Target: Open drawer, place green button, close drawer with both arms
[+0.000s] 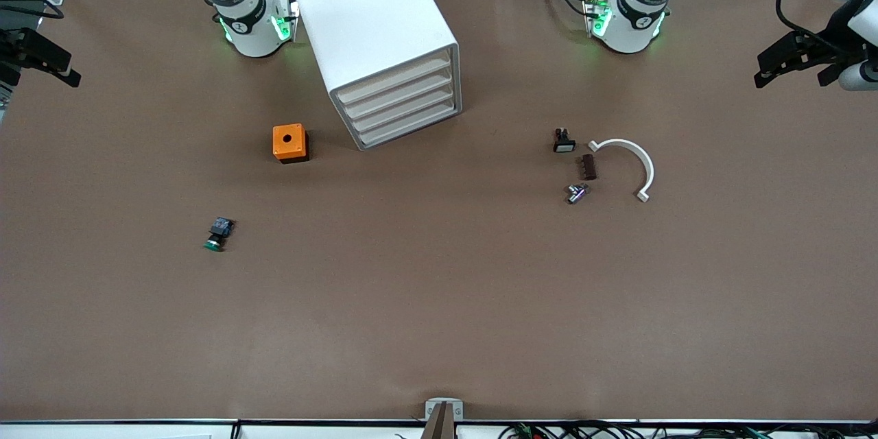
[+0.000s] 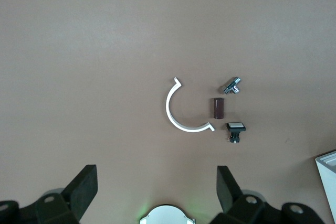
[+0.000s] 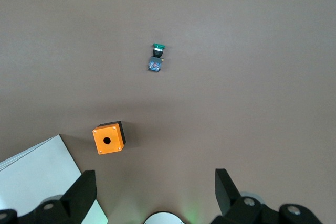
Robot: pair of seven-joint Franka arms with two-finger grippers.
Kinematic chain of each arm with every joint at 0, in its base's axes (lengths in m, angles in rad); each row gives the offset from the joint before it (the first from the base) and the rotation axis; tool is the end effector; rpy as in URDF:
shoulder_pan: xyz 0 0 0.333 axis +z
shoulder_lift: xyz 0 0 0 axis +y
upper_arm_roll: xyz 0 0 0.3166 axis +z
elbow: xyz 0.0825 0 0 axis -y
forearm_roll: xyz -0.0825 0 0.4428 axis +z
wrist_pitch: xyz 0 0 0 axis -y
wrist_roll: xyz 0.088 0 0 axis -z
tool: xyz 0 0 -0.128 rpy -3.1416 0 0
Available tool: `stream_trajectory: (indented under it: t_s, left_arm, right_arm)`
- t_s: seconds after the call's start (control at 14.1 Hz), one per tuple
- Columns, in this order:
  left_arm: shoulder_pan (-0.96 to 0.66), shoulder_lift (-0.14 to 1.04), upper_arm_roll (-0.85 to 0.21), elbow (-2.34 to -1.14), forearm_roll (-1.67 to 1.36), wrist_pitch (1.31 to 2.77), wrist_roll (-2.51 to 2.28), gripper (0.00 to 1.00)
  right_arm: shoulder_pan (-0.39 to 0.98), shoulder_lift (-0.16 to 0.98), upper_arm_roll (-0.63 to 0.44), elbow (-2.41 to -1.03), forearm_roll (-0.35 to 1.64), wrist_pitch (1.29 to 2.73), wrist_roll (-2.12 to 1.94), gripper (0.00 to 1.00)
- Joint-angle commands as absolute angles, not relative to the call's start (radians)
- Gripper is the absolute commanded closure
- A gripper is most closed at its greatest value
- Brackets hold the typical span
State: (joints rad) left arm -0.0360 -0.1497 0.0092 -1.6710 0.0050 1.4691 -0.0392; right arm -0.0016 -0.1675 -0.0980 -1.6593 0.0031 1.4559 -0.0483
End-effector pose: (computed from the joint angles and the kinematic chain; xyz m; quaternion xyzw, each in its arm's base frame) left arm 0.5536 -0.0138 0.6303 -0.9996 -0.0063 0.0260 0.0027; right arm 0.5440 -0.0583 0.6446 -0.9995 0.0247 0.0176 0.0110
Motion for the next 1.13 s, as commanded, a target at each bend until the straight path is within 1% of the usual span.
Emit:
stream_trajectory:
  t_s: [0.0, 0.43, 0.71, 0.85, 1.06]
  left_arm:
    - [-0.026, -0.143, 0.008, -1.649, -0.011, 1.45, -0.025, 0.0]
    - [-0.026, -0.129, 0.011, -1.652, -0.014, 1.442, -0.031, 0.0]
    - [-0.034, 0.006, 0.009, -1.635, -0.014, 1.48, -0.034, 0.0]
    - [-0.043, 0.089, 0.005, -1.635, -0.014, 1.547, -0.041, 0.0]
    - [-0.051, 0.219, 0.0, -1.632, -0.014, 1.656, -0.06, 0.0]
  right_arm:
    - [-0.002, -0.183, -0.095, -1.667, 0.009, 1.46, -0.052, 0.0]
    - [0.0, -0.183, -0.095, -1.667, 0.011, 1.459, -0.052, 0.0]
    - [-0.002, -0.179, -0.095, -1.666, 0.011, 1.457, -0.052, 0.0]
    - [-0.002, -0.178, -0.095, -1.663, 0.011, 1.46, -0.052, 0.0]
    - [0.002, -0.152, -0.092, -1.6, 0.011, 1.445, -0.041, 0.0]
